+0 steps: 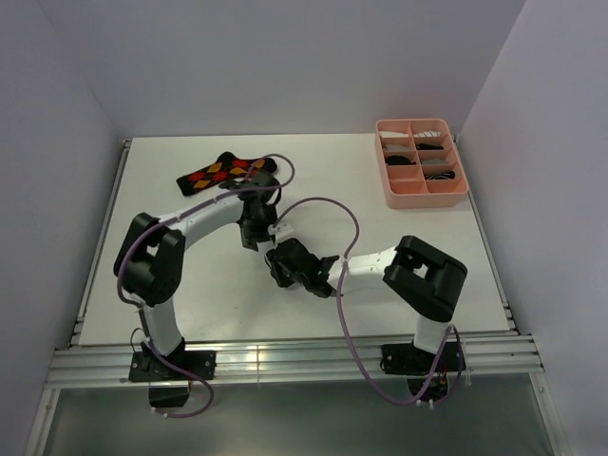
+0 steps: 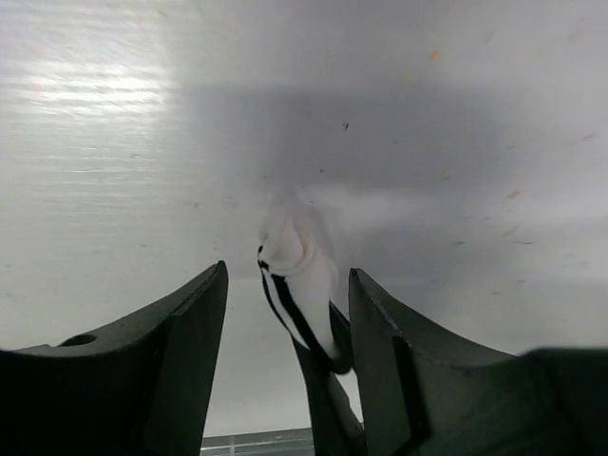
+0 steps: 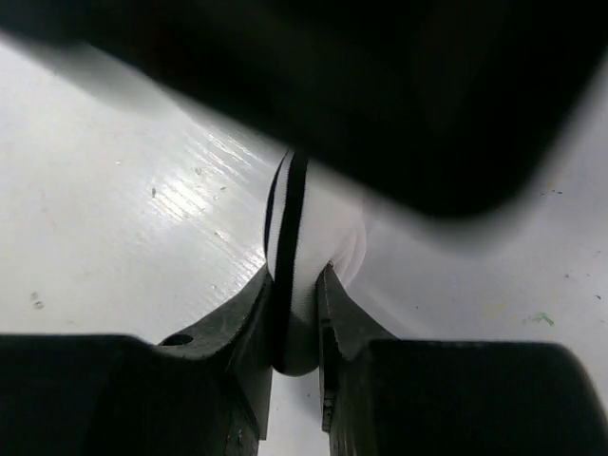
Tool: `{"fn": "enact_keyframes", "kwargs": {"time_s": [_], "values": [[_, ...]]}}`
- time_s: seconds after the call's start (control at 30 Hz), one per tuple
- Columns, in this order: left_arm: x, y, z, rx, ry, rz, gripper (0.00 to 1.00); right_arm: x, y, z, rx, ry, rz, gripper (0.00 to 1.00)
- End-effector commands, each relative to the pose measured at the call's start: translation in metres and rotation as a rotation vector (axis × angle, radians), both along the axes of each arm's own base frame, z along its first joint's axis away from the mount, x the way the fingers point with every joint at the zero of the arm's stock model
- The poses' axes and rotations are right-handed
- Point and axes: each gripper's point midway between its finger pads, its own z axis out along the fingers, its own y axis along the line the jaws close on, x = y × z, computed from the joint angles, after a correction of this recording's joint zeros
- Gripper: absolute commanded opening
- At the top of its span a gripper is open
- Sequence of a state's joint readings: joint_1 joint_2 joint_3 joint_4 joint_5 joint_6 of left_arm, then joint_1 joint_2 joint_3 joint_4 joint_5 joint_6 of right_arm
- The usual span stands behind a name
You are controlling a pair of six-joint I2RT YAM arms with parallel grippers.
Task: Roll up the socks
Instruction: Roll the sock at the center of the board.
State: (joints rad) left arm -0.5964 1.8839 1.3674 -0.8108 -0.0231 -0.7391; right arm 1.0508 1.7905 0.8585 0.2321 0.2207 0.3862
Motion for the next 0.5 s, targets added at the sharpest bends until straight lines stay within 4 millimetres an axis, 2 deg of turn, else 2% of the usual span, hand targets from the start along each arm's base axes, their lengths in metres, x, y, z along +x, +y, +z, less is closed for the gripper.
{"fn": "enact_keyframes", "kwargs": {"time_s": [0.0,0.03,0.07,0.13,0.17,0.2,0.27,0.3,0.37,0.4,0.47], "values": [[0.034,0.006,0.056,-0.142,-0.175,0.124,0.59,-0.04,-0.029,-0.042,-0.049,0.227,0.056,0.0],[0.038,0.01,0.061,-0.154,-0.197,0.146,0.58,-0.039,-0.03,-0.042,-0.035,0.24,0.049,0.0],[0.044,0.013,0.075,-0.183,-0.246,0.17,0.58,-0.037,-0.03,-0.041,-0.019,0.247,0.046,0.0],[0.045,0.024,0.077,-0.211,-0.258,0.218,0.58,-0.039,-0.03,-0.042,0.002,0.274,0.055,0.0],[0.047,0.025,0.086,-0.24,-0.29,0.23,0.58,-0.037,-0.031,-0.043,0.006,0.28,0.049,0.0],[0.04,0.026,0.079,-0.262,-0.264,0.239,0.58,-0.037,-0.03,-0.042,0.013,0.282,0.05,0.0],[0.031,0.022,0.079,-0.314,-0.252,0.24,0.57,-0.037,-0.029,-0.043,0.028,0.296,0.049,0.0],[0.022,0.018,0.069,-0.348,-0.215,0.254,0.57,-0.038,-0.031,-0.045,0.024,0.301,0.048,0.0],[0.013,0.016,0.062,-0.381,-0.196,0.27,0.57,-0.037,-0.03,-0.044,0.035,0.306,0.042,0.0],[0.005,0.014,0.05,-0.409,-0.164,0.291,0.57,-0.038,-0.032,-0.045,0.037,0.31,0.037,0.0],[-0.002,0.012,0.045,-0.447,-0.153,0.31,0.57,-0.038,-0.032,-0.045,0.05,0.318,0.03,0.0]]}}
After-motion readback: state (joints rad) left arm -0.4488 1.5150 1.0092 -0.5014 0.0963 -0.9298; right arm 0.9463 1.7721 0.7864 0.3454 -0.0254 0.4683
